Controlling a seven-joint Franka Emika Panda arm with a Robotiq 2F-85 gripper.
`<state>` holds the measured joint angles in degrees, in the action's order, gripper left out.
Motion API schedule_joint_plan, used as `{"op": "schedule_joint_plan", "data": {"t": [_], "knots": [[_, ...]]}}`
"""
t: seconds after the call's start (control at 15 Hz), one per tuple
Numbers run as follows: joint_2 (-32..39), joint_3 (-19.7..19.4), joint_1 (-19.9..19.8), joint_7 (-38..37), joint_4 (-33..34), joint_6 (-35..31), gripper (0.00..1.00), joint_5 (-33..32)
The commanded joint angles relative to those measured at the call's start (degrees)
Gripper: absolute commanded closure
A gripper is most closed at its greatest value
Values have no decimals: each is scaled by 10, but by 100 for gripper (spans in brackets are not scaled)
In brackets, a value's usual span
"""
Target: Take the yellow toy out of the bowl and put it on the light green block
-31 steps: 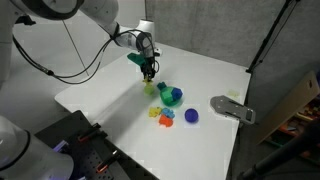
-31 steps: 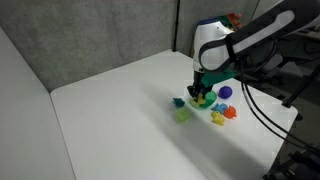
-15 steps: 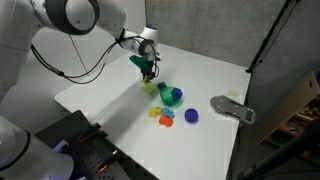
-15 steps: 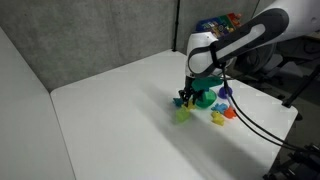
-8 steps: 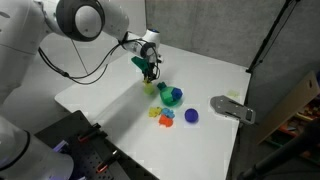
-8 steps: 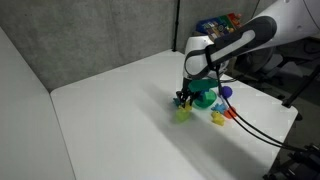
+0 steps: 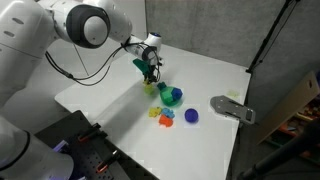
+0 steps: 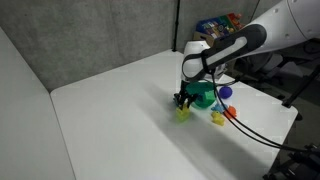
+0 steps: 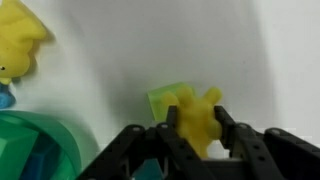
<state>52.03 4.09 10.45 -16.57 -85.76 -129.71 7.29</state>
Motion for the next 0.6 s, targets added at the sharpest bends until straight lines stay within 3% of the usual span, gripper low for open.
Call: {"op": "schedule_joint_plan", "data": {"t": [0.0, 0.07, 0.13, 0.27, 0.53], "knots": [[19, 12, -12, 20, 31, 16, 84, 15], [20, 12, -12, 20, 32, 17, 74, 15], [19, 13, -14, 22, 31, 17, 35, 17], [13, 14, -19, 24, 25, 14, 34, 19], [-3, 14, -30, 32, 13, 10, 4, 26]]}}
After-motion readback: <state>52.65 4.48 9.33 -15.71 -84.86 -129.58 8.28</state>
